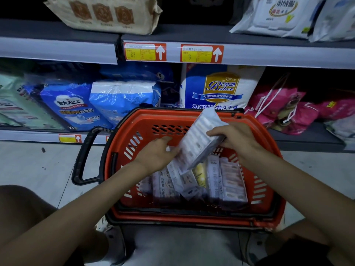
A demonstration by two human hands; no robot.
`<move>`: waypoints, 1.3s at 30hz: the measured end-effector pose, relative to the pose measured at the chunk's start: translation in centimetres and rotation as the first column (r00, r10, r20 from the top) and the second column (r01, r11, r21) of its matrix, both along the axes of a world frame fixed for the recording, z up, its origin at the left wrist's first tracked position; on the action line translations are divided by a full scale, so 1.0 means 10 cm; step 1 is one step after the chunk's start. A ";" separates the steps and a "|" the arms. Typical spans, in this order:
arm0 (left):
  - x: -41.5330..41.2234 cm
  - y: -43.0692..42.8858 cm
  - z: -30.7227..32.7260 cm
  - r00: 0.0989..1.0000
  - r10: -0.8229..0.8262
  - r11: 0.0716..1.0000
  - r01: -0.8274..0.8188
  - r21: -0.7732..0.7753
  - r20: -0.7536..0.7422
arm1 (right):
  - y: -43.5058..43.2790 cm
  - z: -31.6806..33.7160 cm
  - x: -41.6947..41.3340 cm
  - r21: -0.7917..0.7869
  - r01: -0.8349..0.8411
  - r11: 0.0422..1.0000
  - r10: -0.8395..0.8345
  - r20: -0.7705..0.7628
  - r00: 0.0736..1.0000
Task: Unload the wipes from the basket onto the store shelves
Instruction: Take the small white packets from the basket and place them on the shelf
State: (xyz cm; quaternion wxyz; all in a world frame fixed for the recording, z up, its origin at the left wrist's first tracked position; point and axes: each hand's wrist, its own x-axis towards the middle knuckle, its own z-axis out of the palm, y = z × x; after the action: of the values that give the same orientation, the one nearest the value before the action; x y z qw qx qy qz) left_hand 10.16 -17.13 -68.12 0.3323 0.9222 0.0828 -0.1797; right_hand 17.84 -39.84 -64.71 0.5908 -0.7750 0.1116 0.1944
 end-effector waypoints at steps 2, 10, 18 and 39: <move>0.03 -0.05 0.05 0.987 0.153 0.976 -0.159 -0.148 -0.051 | -0.05 0.17 -0.01 0.129 0.055 0.990 -0.051 -0.031 0.998; 0.01 -0.15 0.24 0.624 0.440 0.425 -0.778 -0.463 -0.645 | -0.21 0.50 -0.31 0.259 0.015 0.966 -0.062 0.175 0.983; 0.09 -0.24 0.38 0.714 0.318 0.137 -0.686 -0.715 -0.624 | -0.19 0.28 -0.59 -0.369 -0.401 0.838 0.527 0.735 0.426; 0.06 -0.22 0.45 0.714 0.532 0.067 -0.571 -0.818 -0.455 | -0.29 0.00 -0.47 -0.479 -0.205 0.854 0.388 0.323 0.863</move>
State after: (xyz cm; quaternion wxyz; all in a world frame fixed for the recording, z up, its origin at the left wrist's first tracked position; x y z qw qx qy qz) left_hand 10.77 -19.37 -63.65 0.8338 0.4500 0.3122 -0.0689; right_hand 13.15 -42.71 -64.72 0.3775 -0.9164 -0.0979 0.0897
